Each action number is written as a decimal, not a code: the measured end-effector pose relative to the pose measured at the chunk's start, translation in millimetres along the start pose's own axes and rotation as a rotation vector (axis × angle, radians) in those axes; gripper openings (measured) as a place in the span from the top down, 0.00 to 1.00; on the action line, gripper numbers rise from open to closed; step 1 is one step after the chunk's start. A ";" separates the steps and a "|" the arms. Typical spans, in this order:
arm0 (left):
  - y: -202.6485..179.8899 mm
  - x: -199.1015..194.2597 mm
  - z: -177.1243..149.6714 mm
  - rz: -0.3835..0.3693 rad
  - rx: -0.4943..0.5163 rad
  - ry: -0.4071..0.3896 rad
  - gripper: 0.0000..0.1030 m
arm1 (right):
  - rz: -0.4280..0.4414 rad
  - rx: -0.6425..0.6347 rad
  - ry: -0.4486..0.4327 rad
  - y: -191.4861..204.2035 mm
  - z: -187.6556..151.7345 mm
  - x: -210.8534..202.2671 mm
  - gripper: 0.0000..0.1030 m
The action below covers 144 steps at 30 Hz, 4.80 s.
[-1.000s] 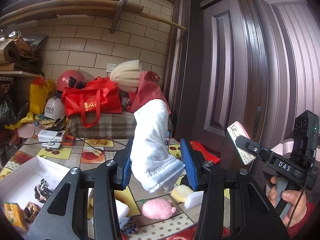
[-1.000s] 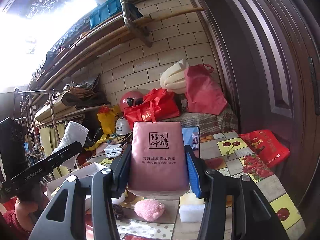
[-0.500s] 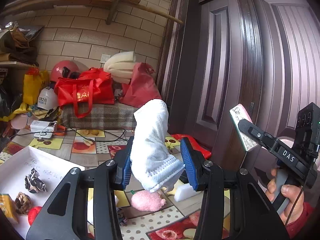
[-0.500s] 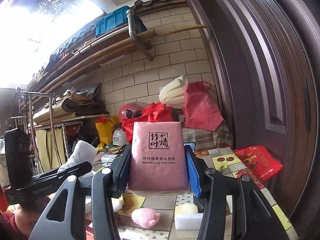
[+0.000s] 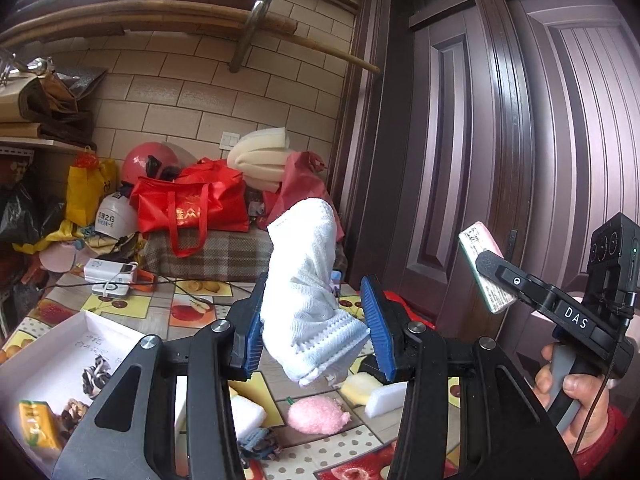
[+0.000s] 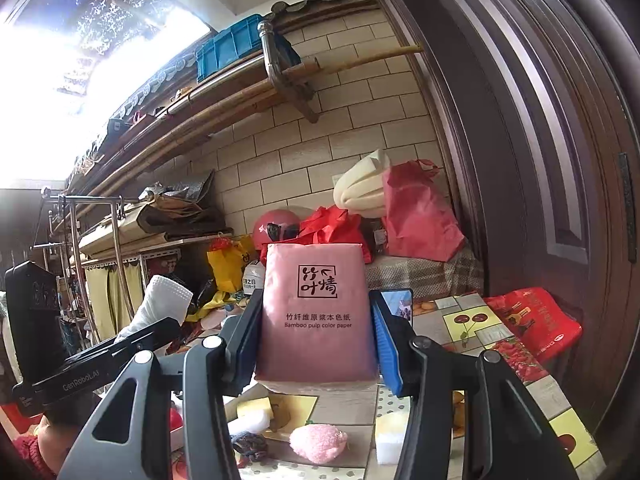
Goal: Organize soft objects
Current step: 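Carry the glove and tissue pack over the white tray and open both tools, then move both open tools back over the pile of soft items, then grasp a white foam block with the left tool while the right grasps the pink fluffy ball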
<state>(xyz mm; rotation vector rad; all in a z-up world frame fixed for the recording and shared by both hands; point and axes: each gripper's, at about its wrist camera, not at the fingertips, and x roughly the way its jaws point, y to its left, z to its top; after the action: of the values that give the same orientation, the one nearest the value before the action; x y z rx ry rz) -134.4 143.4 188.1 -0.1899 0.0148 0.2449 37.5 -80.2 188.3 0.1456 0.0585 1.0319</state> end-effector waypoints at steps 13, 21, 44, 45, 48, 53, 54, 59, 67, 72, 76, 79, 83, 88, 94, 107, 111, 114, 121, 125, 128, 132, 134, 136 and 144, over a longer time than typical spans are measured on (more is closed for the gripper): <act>127.4 -70.4 21.3 0.453 -0.089 -0.052 0.57 | 0.253 -0.007 0.192 83.3 -2.9 86.8 0.52; 173.7 -42.6 -36.8 0.529 -0.189 0.113 0.57 | 0.355 0.053 0.512 137.3 -89.5 173.9 0.52; 201.6 -12.6 -95.9 0.695 -0.139 0.161 0.00 | 0.304 0.002 0.600 153.7 -168.6 207.5 0.00; 200.2 -15.9 -94.8 0.709 -0.134 0.142 0.00 | 0.302 0.008 0.579 152.6 -166.6 204.8 0.00; 199.2 -26.5 -92.0 0.708 -0.151 0.081 0.00 | 0.286 -0.005 0.517 151.8 -160.8 193.5 0.00; 202.7 -32.3 -91.9 0.699 -0.179 0.051 0.00 | 0.267 -0.034 0.475 155.3 -156.2 180.7 0.00; 202.7 -31.5 -92.6 0.698 -0.177 0.057 0.00 | 0.260 -0.036 0.471 154.2 -156.4 177.9 0.00; 190.2 -33.8 -91.2 0.654 -0.148 0.017 0.00 | 0.239 -0.049 0.455 134.2 -152.2 157.8 0.00; 120.9 -20.4 -91.3 0.317 -0.111 0.000 0.00 | 0.091 -0.130 0.390 58.6 -133.2 100.8 0.00; 64.3 23.0 -105.6 0.129 0.001 0.199 0.00 | -0.087 -0.096 0.411 -5.7 -122.3 75.6 0.00; 28.4 51.2 -121.0 0.106 0.119 0.337 0.00 | -0.254 0.014 0.453 -68.0 -116.5 65.4 0.00; 18.2 61.5 -124.3 0.079 0.140 0.356 0.00 | -0.297 0.089 0.499 -95.4 -117.7 69.0 0.00; 18.4 68.4 -127.3 0.058 0.131 0.383 0.00 | -0.274 0.121 0.553 -101.0 -123.7 80.3 0.00; 28.5 63.8 -123.8 -0.026 0.068 0.369 0.00 | -0.280 0.133 0.535 -105.6 -121.9 92.8 0.00; 26.4 91.9 -128.2 -0.131 0.020 0.464 0.00 | -0.247 0.294 0.542 -130.9 -128.8 111.0 0.00; -36.7 59.9 -122.7 -0.570 0.010 0.615 0.01 | 0.166 0.206 0.666 -85.3 -133.6 60.7 0.00; 5.9 66.3 -70.1 -0.148 0.170 0.475 0.00 | 0.067 0.091 0.628 -88.8 -121.9 50.1 0.00; 50.2 102.3 -61.8 -0.005 0.129 0.585 0.00 | 0.023 0.120 0.612 -99.3 -118.2 61.8 0.00; 46.6 154.0 -121.6 -0.113 0.059 0.795 0.00 | 0.010 0.308 0.564 -119.0 -131.5 71.6 0.00; 26.4 158.4 -145.3 -0.113 0.066 0.853 0.00 | 0.024 0.350 0.551 -125.3 -131.1 68.5 0.00; -0.9 142.2 -155.0 -0.240 0.021 0.876 0.01 | 0.028 0.360 0.551 -126.3 -131.4 68.0 0.00; -32.7 112.0 -139.8 -0.341 0.054 0.837 0.01 | 0.030 0.379 0.548 -128.1 -132.5 66.7 0.00; -21.9 103.0 -117.1 -0.266 0.103 0.765 0.01 | 0.026 0.381 0.538 -128.1 -131.9 64.4 0.00; 0.9 100.2 -95.4 -0.161 0.128 0.721 0.00 | 0.013 0.350 0.512 -123.6 -127.3 61.0 0.00; 30.7 127.8 -117.1 -0.032 0.258 0.883 0.00 | 0.049 -0.041 0.607 -38.6 -119.5 111.9 0.00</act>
<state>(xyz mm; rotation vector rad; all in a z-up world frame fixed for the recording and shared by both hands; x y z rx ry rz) -16.9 181.1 62.6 -0.0284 0.9144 0.1092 113.7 7.4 66.7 -0.2086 0.5862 1.0960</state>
